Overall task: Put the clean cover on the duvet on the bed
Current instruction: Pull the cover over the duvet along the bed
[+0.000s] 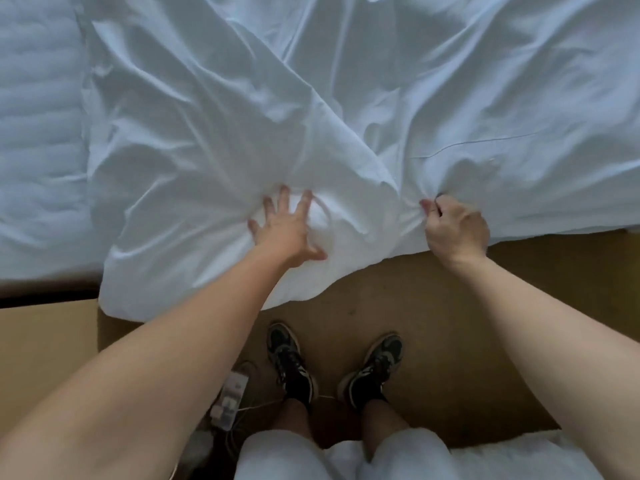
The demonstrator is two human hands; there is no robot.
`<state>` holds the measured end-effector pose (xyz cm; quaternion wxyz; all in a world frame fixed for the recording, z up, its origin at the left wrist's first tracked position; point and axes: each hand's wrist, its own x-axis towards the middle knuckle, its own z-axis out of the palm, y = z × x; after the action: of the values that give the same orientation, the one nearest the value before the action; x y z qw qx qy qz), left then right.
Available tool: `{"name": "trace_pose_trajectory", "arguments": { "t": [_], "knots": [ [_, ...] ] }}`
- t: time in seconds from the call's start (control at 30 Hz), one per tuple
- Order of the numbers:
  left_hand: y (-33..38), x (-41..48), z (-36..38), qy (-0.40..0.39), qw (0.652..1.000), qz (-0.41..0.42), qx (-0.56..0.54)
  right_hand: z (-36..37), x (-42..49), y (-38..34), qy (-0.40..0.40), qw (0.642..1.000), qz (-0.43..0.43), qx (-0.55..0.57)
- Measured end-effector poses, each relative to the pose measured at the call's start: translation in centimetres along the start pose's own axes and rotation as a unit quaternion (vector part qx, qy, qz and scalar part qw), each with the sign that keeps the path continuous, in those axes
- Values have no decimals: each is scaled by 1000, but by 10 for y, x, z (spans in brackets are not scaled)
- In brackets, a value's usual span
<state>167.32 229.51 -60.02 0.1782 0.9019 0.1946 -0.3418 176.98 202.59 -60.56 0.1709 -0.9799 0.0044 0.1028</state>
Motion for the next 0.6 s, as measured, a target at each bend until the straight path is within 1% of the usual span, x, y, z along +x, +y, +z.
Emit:
{"name": "trace_pose_trajectory", "arguments": {
  "t": [0.07, 0.13, 0.2, 0.27, 0.3, 0.37, 0.4, 0.5, 0.6],
  "knots": [
    [1, 6, 1, -6, 1000, -14, 9, -21, 20, 23, 32, 998, 47, 6],
    [8, 8, 1, -16, 999, -29, 18, -45, 38, 53, 45, 996, 75, 12],
    [23, 9, -3, -28, 999, -39, 25, -62, 46, 65, 29, 997, 59, 37],
    [43, 10, -7, -31, 999, -9, 12, -63, 44, 43, -14, 994, 10, 104],
    [53, 11, -10, -27, 999, 23, -8, -57, 42, 24, -58, 991, -17, 118],
    [68, 17, -17, -14, 995, 78, -54, -36, 40, -12, -161, 980, -48, 108],
    [73, 21, -21, -14, 994, 88, -64, -25, 41, -26, -192, 975, -43, 99],
    [76, 36, -31, -51, 994, 78, -52, -9, 47, -46, -206, 974, 0, 96],
    [74, 51, -34, -81, 995, 63, -15, -2, 43, -54, -211, 963, 51, 159]
  ]
}}
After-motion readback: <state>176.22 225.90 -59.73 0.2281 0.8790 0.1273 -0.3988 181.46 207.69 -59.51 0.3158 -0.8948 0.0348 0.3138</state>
